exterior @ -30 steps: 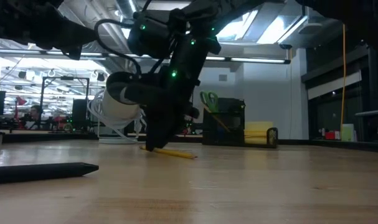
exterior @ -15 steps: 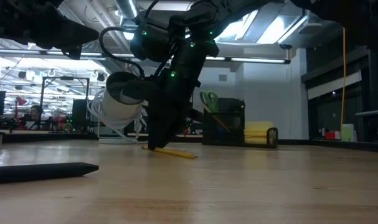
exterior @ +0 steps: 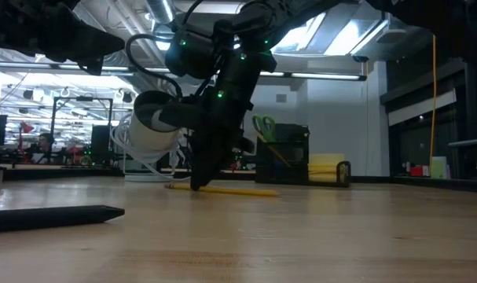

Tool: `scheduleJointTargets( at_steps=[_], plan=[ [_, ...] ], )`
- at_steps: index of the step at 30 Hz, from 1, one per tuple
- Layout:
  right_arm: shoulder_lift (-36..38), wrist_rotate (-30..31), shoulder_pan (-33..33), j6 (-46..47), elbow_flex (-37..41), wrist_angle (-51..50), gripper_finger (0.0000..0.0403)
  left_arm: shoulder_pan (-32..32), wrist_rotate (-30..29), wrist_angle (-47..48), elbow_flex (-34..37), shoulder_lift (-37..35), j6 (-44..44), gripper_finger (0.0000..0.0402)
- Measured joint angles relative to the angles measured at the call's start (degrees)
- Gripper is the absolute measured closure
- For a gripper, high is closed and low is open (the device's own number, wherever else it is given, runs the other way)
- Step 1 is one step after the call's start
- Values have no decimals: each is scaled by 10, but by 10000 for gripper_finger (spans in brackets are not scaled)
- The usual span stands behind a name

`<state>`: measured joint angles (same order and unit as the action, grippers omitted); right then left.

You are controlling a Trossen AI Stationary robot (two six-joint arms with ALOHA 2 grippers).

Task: Pick and place office supplies into organizer
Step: Put the yellow pencil into the desk organizer

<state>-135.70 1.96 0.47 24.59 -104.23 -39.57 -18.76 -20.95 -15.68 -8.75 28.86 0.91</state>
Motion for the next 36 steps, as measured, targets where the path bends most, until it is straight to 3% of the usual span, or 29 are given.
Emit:
scheduleJointTargets(
  at_steps=[14,22,31,36],
  plan=[
    [13,-5,-9,-53,2,-2,386,0,0,1,0,0,-1,400],
    [93,0,-11,-102,3,-21,383,0,0,3,0,0,-1,400],
    [178,73,-13,-165,3,-24,387,0,0,4,0,0,-1,400],
    [221,76,-22,-197,7,-23,399,0,0,4,0,0,0,400]
  ],
)
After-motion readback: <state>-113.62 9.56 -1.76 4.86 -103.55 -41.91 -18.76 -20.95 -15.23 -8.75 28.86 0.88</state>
